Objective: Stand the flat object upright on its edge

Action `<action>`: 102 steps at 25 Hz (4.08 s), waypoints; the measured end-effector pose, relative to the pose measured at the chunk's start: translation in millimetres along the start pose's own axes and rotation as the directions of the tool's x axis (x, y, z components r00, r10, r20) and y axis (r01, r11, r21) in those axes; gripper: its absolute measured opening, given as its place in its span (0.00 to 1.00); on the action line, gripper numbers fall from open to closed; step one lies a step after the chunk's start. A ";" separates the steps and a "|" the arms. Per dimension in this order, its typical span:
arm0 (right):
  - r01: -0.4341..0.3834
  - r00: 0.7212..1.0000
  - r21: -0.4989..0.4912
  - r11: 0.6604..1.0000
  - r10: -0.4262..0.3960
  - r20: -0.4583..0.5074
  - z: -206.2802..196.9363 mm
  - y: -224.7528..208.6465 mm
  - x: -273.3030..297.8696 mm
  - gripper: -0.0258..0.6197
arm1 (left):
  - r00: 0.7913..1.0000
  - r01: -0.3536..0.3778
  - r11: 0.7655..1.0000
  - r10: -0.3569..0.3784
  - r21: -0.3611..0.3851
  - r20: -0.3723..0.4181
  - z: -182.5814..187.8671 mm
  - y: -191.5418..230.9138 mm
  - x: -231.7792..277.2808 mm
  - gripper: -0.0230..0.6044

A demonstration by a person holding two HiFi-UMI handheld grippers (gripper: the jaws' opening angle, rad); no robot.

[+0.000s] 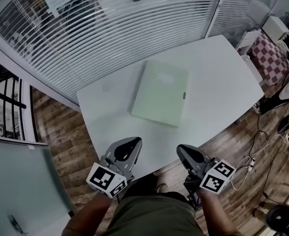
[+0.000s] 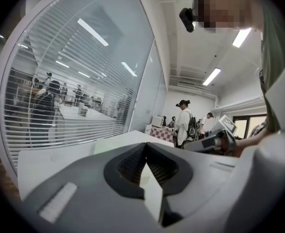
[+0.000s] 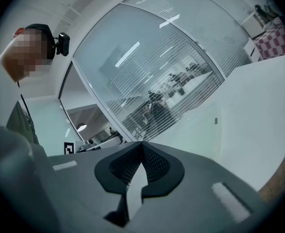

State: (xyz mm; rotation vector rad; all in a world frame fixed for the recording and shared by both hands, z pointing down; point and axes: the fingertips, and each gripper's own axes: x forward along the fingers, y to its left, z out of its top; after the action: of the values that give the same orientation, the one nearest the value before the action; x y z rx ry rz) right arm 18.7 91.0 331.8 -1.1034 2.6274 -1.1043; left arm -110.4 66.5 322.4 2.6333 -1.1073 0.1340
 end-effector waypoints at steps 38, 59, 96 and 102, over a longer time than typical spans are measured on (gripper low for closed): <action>0.090 0.996 0.006 0.996 -0.090 -0.023 37.3 -94.6 76.2 0.06 | 0.995 -0.044 0.999 0.044 -0.004 -0.089 -18.1 109.6 87.2 0.04; 0.142 0.987 0.002 0.990 -0.141 -0.081 59.5 -183.4 100.2 0.06 | 0.975 -0.127 0.991 0.130 0.029 -0.179 -35.4 151.4 156.8 0.04; 0.269 0.958 0.044 0.962 -0.262 -0.120 68.5 -267.6 122.0 0.26 | 0.933 -0.075 0.997 0.070 0.000 -0.353 -75.5 212.2 218.4 0.21; 0.283 0.953 0.067 0.957 -0.272 -0.132 62.3 -276.8 123.3 0.35 | 0.920 -0.064 0.997 0.040 -0.049 -0.389 -87.7 218.1 223.5 0.32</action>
State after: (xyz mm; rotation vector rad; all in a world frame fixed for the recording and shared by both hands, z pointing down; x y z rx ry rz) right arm 111.6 -158.5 489.2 -1.4659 2.5382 -1.3625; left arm -106.8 -206.6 497.3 2.3796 -1.0215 0.5958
